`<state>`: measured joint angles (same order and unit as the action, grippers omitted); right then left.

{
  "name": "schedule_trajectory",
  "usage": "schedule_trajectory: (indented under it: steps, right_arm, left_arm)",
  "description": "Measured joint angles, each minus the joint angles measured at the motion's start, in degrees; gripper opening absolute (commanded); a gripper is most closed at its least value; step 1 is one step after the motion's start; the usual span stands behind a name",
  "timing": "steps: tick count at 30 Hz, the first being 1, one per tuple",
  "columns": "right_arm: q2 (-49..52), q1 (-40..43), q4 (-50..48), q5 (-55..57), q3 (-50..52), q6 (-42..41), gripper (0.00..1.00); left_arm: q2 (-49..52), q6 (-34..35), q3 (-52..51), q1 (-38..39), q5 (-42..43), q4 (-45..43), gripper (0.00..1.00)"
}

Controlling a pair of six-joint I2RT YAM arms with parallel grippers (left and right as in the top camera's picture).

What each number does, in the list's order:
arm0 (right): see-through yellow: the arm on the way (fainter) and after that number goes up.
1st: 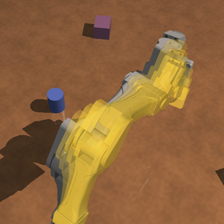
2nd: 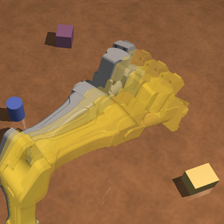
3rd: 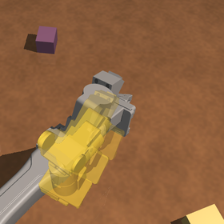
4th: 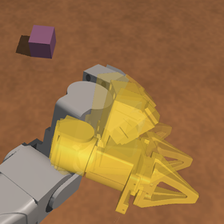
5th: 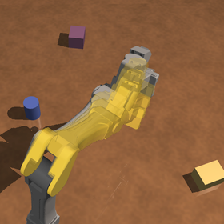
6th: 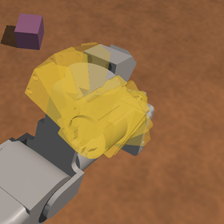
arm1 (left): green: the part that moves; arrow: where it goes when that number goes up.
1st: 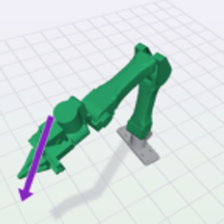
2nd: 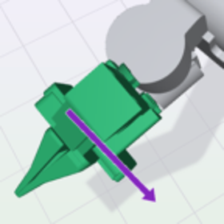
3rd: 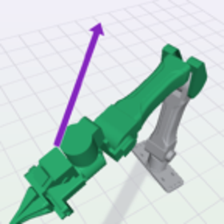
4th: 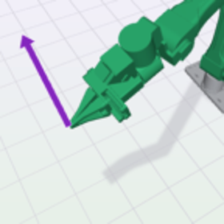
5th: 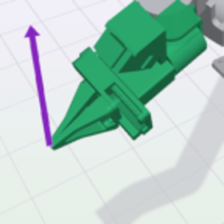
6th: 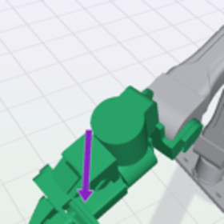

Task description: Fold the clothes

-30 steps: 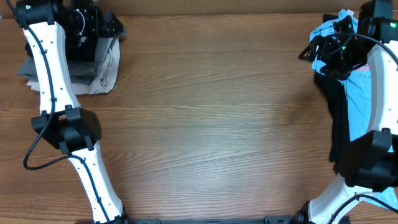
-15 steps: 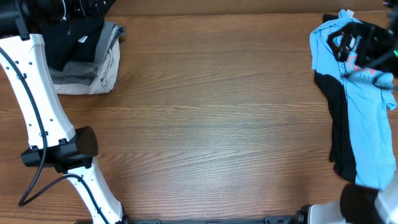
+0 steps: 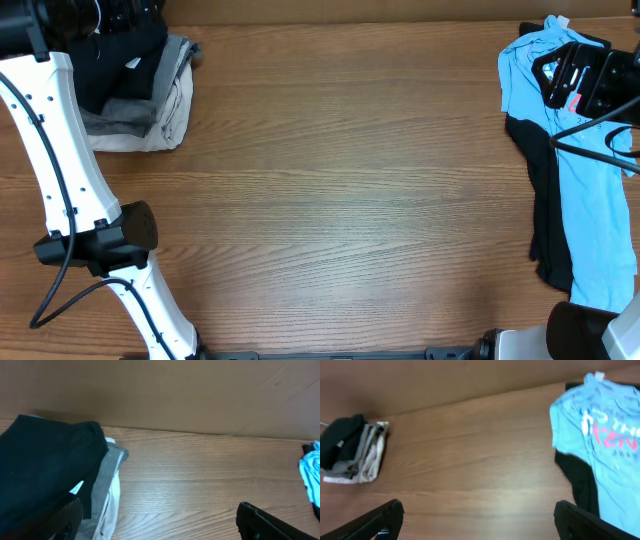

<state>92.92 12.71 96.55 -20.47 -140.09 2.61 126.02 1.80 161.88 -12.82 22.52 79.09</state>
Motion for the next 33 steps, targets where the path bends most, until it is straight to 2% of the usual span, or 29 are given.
schedule_trajectory:
  steps: [4, 9, 14, 26, 30, 33]
  right_arm:
    - [-0.9, -3.0, -7.1, -0.4, 1.0, 0.0, 1.00]
    - [-9.9, -10.8, -24.2, 1.5, 14.8, 0.4, 1.00]
    - [-24.8, -11.7, -42.3, 2.8, 36.6, 0.4, 1.00]
    - [-62.1, -11.7, -87.4, 2.6, 102.0, 0.4, 1.00]
    - [-74.9, -11.7, -95.2, 2.9, 117.6, 0.4, 1.00]
    - [-82.0, -11.7, -96.1, 3.8, 124.9, 0.4, 1.00]
  left_arm:
    - [0.0, 0.0, 0.0, 0.0, -0.8, 0.0, 1.00]
    - [0.0, 0.0, 0.0, 0.0, -1.2, 0.0, 1.00]
    - [0.0, 0.0, 0.0, 0.0, -1.4, 0.0, 1.00]
    - [0.0, 0.0, 0.0, 0.0, -1.8, 0.1, 1.00]
    - [0.0, 0.0, 0.0, 0.0, -1.8, 0.1, 1.00]
    - [0.0, 0.0, 0.0, 0.0, -1.8, 0.1, 1.00]
